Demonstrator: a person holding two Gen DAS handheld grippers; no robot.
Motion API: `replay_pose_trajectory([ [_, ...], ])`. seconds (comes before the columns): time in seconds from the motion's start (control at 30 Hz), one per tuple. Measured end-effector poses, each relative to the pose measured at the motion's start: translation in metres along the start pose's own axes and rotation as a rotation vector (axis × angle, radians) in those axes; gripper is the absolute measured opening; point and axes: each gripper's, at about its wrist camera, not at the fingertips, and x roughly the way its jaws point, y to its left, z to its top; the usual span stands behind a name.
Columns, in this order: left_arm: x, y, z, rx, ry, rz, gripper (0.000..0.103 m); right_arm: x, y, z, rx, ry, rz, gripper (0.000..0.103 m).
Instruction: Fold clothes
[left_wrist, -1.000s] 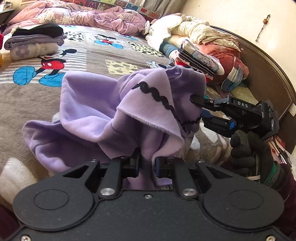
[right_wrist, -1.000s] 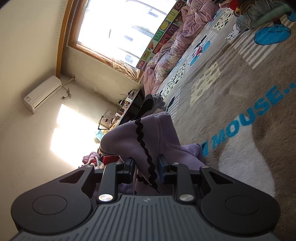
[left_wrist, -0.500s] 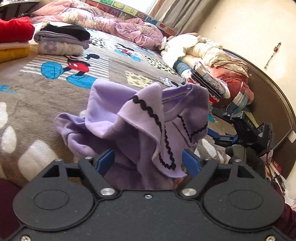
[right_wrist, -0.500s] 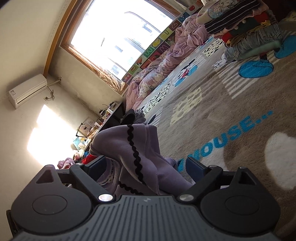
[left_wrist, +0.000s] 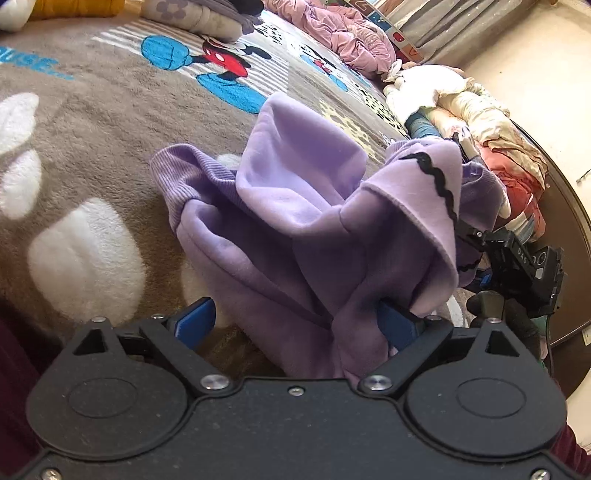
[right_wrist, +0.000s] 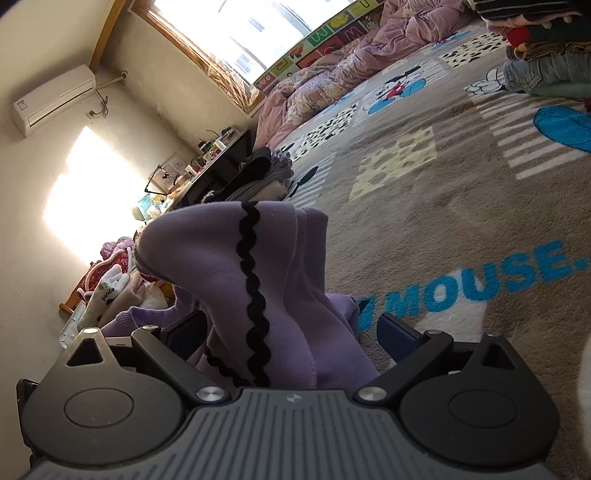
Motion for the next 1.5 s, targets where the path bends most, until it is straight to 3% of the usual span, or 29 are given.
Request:
replay_pose_trajectory([
  [0.1,0.014,0.005,0.002,-0.034,0.010,-0.017,0.098,0.013,-0.010,-0.007,0.047,0.030,0.021,0.091],
  [0.27,0.024,-0.003,0.007,-0.009,-0.018,-0.025,0.098,0.022,-0.027,-0.020,0.148,0.034,0.066,0.090],
  [0.53,0.039,-0.015,0.016,0.030,-0.062,-0.038,0.097,0.023,-0.022,-0.032,0.176,0.060,0.120,0.080],
  [0.6,0.043,-0.018,0.018,0.040,-0.073,-0.041,0.082,0.022,-0.019,-0.035,0.181,0.068,0.130,0.080],
  [0.67,0.046,-0.024,0.023,0.064,-0.087,-0.055,0.075,0.022,-0.017,-0.038,0.186,0.075,0.141,0.080],
  [0.7,0.047,-0.027,0.027,0.075,-0.092,-0.069,0.065,0.023,-0.013,-0.040,0.175,0.083,0.140,0.080],
  [0.83,0.049,-0.038,0.044,0.123,-0.119,-0.119,0.057,0.028,-0.004,-0.046,0.203,0.086,0.204,0.076],
  [1.13,0.051,-0.061,0.087,0.258,-0.203,-0.216,0.055,0.019,0.019,-0.018,0.131,-0.090,0.252,0.074],
  [1.5,0.076,-0.081,0.162,0.432,-0.369,-0.320,0.055,0.023,0.035,0.055,-0.057,-0.335,0.234,0.073],
])
